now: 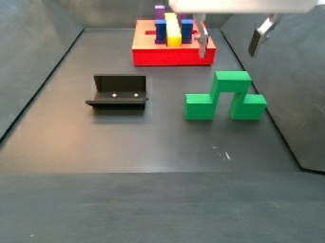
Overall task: Pick up the green object. Move up. Move to above the board. Insert the green object.
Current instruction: Pick up the green object.
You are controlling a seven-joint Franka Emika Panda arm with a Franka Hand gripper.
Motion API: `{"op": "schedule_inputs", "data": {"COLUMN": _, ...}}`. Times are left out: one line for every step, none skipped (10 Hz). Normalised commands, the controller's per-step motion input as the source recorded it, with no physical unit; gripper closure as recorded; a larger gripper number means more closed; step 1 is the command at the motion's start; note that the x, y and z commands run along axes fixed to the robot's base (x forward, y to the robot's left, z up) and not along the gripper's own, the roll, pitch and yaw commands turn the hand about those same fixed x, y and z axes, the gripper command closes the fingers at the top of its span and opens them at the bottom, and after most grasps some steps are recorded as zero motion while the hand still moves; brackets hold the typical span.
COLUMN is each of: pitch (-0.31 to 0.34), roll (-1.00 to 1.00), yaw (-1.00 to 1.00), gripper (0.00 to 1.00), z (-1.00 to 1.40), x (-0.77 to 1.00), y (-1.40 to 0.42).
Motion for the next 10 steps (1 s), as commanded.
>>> {"op": "schedule_inputs", "data": {"pitch": 0.123, "roll": 0.12, "yaw": -0.09, "gripper": 0.0, "z": -0.43, "x": 0.0, "y": 0.0}}
{"op": "schedule_inputs", "data": {"pitch": 0.114, "roll": 0.01, "yaw": -0.21, "gripper": 0.0, "z": -0.28, "x": -0.07, "y": 0.0}}
{"op": "schedule_inputs", "data": {"pitch": 0.036, "roll": 0.0, "yaw": -0.17, "gripper": 0.0, "z": -0.14, "x": -0.09, "y": 0.0}}
{"op": "schedule_inputs", "data": {"pitch": 0.0, "roll": 0.0, "yaw": -0.09, "gripper": 0.0, "z": -0.07, "x": -0.12, "y": 0.0}}
{"op": "schedule_inputs", "data": {"pitch": -0.011, "roll": 0.0, "yaw": -0.11, "gripper": 0.0, "z": -0.14, "x": -0.25, "y": 0.0}}
{"op": "schedule_inputs", "data": {"pitch": -0.011, "roll": 0.0, "yaw": -0.09, "gripper": 0.0, "z": -0.17, "x": -0.24, "y": 0.0}}
{"op": "schedule_inputs", "data": {"pitch": -0.017, "roll": 0.0, "yaw": -0.01, "gripper": 0.0, "z": -0.18, "x": -0.16, "y": 0.0}}
{"op": "schedule_inputs", "data": {"pitch": 0.0, "roll": 0.03, "yaw": 0.0, "gripper": 0.0, "z": -0.21, "x": -0.1, "y": 0.01}}
{"op": "schedule_inputs", "data": {"pitch": 0.0, "roll": 0.04, "yaw": 0.0, "gripper": 0.0, "z": -0.27, "x": -0.1, "y": 0.07}}
{"op": "schedule_inputs", "data": {"pitch": 0.0, "roll": 0.06, "yaw": 0.0, "gripper": 0.0, "z": -0.29, "x": -0.12, "y": 0.08}}
